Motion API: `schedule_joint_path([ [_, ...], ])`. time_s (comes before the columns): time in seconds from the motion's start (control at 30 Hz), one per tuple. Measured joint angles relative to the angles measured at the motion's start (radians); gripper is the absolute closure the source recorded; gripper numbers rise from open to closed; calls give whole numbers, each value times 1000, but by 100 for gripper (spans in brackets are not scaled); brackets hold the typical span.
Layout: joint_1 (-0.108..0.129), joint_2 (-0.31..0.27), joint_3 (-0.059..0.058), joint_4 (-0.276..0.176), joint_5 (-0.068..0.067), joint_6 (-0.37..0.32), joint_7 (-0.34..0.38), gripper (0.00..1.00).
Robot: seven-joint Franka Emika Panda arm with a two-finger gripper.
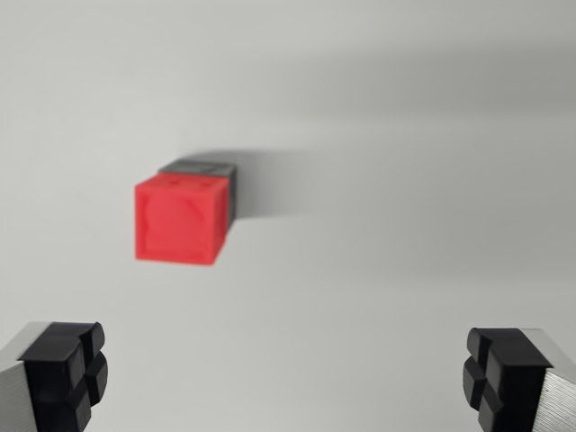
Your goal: Destack cube
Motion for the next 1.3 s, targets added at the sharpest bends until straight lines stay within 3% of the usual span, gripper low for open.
schedule_joint_path([
  [0.7,49,32,12,-82,-12,104,66,0],
  [1.3,115,104,23,-149,-35,230,155,0],
])
